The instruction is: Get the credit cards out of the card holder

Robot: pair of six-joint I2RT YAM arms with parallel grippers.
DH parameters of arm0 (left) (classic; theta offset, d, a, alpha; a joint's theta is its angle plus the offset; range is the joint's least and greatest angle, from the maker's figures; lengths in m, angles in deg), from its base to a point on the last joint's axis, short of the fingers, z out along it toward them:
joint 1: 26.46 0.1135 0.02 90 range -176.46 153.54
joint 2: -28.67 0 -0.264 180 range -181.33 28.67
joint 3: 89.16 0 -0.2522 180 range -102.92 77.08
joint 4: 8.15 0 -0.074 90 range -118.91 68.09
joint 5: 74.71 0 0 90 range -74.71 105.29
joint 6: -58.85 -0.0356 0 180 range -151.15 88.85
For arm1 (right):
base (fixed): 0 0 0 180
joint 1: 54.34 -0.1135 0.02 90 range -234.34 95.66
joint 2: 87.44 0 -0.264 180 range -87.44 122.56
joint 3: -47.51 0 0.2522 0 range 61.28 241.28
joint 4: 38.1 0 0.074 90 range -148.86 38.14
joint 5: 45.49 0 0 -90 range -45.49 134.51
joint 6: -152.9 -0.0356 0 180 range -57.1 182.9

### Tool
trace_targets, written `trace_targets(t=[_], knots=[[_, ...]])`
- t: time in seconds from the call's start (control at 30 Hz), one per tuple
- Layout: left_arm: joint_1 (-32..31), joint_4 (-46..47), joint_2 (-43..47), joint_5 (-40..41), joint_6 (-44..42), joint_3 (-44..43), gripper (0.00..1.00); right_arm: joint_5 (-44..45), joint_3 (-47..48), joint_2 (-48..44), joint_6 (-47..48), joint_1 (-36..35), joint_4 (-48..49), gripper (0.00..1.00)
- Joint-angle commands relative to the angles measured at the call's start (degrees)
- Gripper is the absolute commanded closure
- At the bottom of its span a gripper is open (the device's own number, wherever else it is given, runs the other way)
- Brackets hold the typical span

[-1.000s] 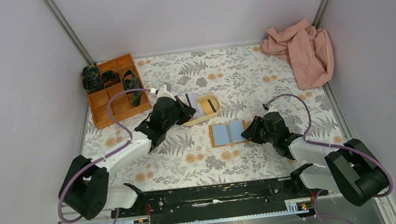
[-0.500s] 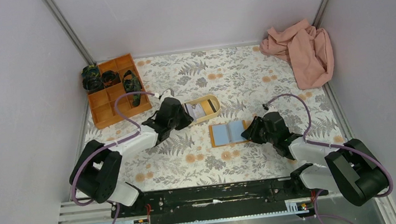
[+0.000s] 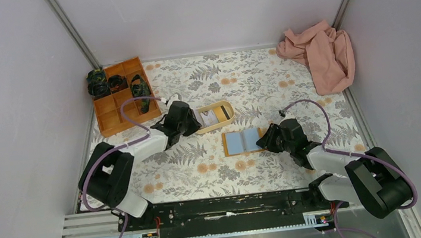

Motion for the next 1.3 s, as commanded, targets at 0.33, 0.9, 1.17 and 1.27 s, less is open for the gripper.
trace_targets(t=[0.33,0.9,1.17,1.27], knots=[[0.74,2.41,-2.66,-5.33,-0.52,-2.05,1.0,-1.06,0.06,1.49,1.63,0.06,-2.68,0.71],[0.66,5.14,-4.47,-9.06,0.68,-3.67,1.0,-1.5,0.03,1.65,1.68,0.06,-2.4,0.71],[0.67,7.17,-6.36,-9.94,1.88,-4.47,1.0,-1.87,0.01,2.11,1.57,0.09,-2.06,0.71],[0.57,8.1,-7.03,-10.65,2.43,-4.76,1.0,-1.88,-0.01,2.11,1.5,0.07,-2.08,0.71]])
